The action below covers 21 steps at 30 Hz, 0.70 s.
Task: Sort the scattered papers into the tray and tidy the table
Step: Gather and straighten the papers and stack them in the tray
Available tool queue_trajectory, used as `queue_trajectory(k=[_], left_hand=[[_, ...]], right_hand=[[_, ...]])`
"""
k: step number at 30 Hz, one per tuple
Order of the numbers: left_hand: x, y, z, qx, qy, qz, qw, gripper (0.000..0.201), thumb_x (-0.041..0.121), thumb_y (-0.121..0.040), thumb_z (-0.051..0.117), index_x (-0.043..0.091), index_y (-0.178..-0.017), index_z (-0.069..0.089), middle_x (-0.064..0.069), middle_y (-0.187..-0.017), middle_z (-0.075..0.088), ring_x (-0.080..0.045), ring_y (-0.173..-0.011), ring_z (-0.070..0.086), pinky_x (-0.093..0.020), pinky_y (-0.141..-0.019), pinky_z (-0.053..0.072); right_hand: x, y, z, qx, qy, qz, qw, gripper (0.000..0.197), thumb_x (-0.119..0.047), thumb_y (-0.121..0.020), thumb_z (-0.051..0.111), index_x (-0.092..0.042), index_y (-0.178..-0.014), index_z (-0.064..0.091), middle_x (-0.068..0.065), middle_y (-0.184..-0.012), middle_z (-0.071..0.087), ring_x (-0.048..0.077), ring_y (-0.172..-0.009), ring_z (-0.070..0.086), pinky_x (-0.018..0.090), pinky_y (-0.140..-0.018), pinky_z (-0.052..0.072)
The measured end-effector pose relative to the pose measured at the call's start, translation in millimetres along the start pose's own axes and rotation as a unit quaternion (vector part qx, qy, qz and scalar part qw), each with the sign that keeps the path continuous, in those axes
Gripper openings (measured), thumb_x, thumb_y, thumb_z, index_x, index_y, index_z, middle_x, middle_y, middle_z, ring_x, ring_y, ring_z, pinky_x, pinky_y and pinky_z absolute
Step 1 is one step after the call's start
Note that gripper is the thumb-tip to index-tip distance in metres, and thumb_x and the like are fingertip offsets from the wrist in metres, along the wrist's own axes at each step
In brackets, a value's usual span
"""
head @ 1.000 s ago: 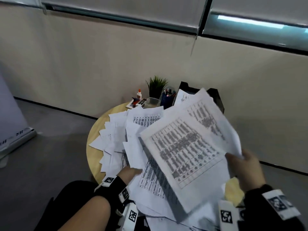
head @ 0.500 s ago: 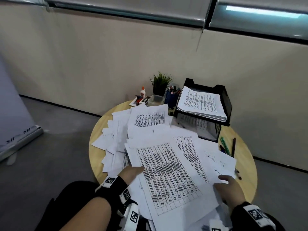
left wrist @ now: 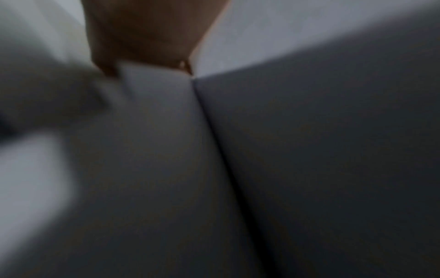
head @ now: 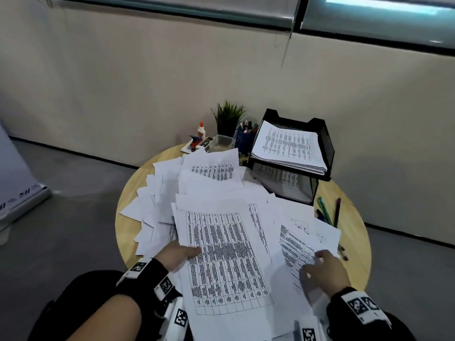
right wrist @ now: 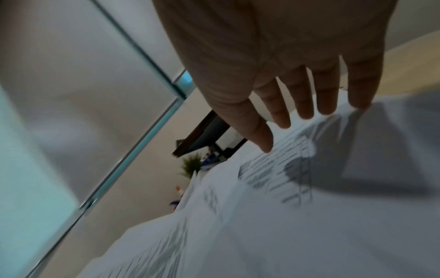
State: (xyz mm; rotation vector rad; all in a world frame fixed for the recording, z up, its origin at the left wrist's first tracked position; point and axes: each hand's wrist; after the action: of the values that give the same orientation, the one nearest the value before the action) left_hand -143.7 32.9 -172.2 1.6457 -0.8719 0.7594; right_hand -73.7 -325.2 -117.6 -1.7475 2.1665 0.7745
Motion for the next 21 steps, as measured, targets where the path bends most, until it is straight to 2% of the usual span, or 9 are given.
queue_trajectory(k=[2, 5, 7, 11, 13, 15, 17, 19, 21], left_hand=[[0.4, -1.0, -1.7, 0.011, -0.019, 0.002, 1.0, 0.07, 0.07, -0.036, 0.074, 0.02, -0.082, 0.058, -0.009, -0.093, 0.054, -0.021, -0.089, 0.055, -0.027, -0.081, 0.046], [-11.9, -11.2, -3.8, 0.033, -0.018, 0.002, 0.999, 0.106, 0.07, -0.029, 0.077, 0.005, -0.11, 0.059, -0.012, -0.102, 0.06, -0.026, -0.1, 0.06, -0.03, -0.089, 0.043], [-12.9, -10.6, -4.4, 0.039, -0.02, -0.007, 0.999, 0.114, 0.07, -0.031, 0.077, 0.005, -0.122, 0.054, -0.009, -0.113, 0.061, -0.024, -0.105, 0.059, -0.027, -0.086, 0.044], [-8.3, -6.2, -3.0, 0.052, -0.016, -0.009, 0.998, 0.116, 0.061, -0.04, 0.075, 0.003, -0.136, 0.045, -0.007, -0.133, 0.056, -0.022, -0.117, 0.055, -0.029, -0.098, 0.041], [-7.8, -6.4, -2.4, 0.058, -0.017, -0.012, 0.998, 0.12, 0.062, -0.037, 0.075, 0.003, -0.137, 0.043, -0.007, -0.136, 0.054, -0.022, -0.119, 0.054, -0.031, -0.102, 0.04], [-9.2, -8.8, -1.9, 0.06, -0.013, -0.009, 0.998, 0.122, 0.063, -0.037, 0.076, 0.002, -0.138, 0.042, -0.008, -0.137, 0.052, -0.023, -0.121, 0.053, -0.033, -0.106, 0.039], [-5.5, -6.0, -0.6, 0.056, -0.006, -0.013, 0.998, 0.12, 0.061, -0.04, 0.077, 0.001, -0.137, 0.042, -0.009, -0.138, 0.052, -0.023, -0.122, 0.052, -0.032, -0.106, 0.037], [-1.2, -1.6, 2.1, 0.054, -0.004, -0.015, 0.998, 0.107, 0.054, -0.054, 0.077, -0.002, -0.137, 0.041, -0.011, -0.139, 0.05, -0.024, -0.124, 0.05, -0.026, -0.1, 0.036], [-3.1, -5.0, 4.4, 0.05, 0.003, -0.016, 0.999, 0.1, 0.05, -0.06, 0.075, -0.004, -0.137, 0.04, -0.011, -0.139, 0.049, -0.023, -0.122, 0.05, -0.024, -0.093, 0.035]], right_hand=[[-1.2, -10.2, -3.6, -0.008, 0.039, -0.006, 0.999, 0.04, -0.024, -0.067, 0.072, -0.011, -0.098, 0.051, 0.013, -0.109, 0.059, 0.028, -0.1, 0.057, 0.03, -0.076, 0.043], [-4.8, -22.0, -4.2, -0.01, 0.098, -0.039, 0.994, 0.049, -0.047, -0.062, 0.072, -0.015, -0.089, 0.046, 0.007, -0.103, 0.058, 0.027, -0.097, 0.056, 0.034, -0.08, 0.047], [-8.4, -24.5, -6.1, -0.014, 0.129, -0.037, 0.991, 0.066, -0.061, -0.056, 0.069, -0.02, -0.102, 0.047, 0.002, -0.111, 0.057, 0.027, -0.105, 0.055, 0.04, -0.091, 0.045], [-16.2, -33.9, -17.3, -0.047, 0.232, -0.024, 0.971, 0.093, -0.075, -0.055, 0.064, -0.027, -0.131, 0.039, 0.002, -0.133, 0.05, 0.03, -0.124, 0.045, 0.046, -0.104, 0.034], [-21.3, -36.3, -22.8, -0.034, 0.292, -0.034, 0.955, 0.076, -0.07, -0.062, 0.062, -0.027, -0.123, 0.045, 0.004, -0.129, 0.05, 0.03, -0.122, 0.045, 0.047, -0.104, 0.031], [-27.2, -36.0, -28.0, 0.004, 0.304, -0.07, 0.95, 0.039, -0.047, -0.075, 0.061, -0.022, -0.104, 0.054, 0.006, -0.117, 0.053, 0.028, -0.11, 0.049, 0.041, -0.098, 0.037], [-31.0, -36.0, -34.5, 0.001, 0.219, -0.096, 0.971, 0.006, -0.018, -0.081, 0.055, -0.017, -0.077, 0.051, 0.009, -0.1, 0.058, 0.025, -0.091, 0.053, 0.03, -0.08, 0.045], [-35.2, -32.4, -47.1, 0.007, 0.157, -0.101, 0.982, 0.011, -0.008, -0.082, 0.053, -0.016, -0.075, 0.055, 0.011, -0.093, 0.062, 0.025, -0.083, 0.054, 0.026, -0.067, 0.041], [-41.0, -24.8, -68.1, 0.037, 0.138, -0.107, 0.984, 0.015, -0.009, -0.083, 0.056, -0.015, -0.093, 0.067, 0.015, -0.1, 0.066, 0.028, -0.087, 0.057, 0.025, -0.068, 0.039]])
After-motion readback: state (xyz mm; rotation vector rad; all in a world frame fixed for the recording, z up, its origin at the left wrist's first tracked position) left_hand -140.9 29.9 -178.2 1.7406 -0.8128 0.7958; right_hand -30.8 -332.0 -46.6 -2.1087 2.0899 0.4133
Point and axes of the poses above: each hand's wrist, its own y-axis away from the middle knuckle, its own z-axis out of the palm, x = y × z
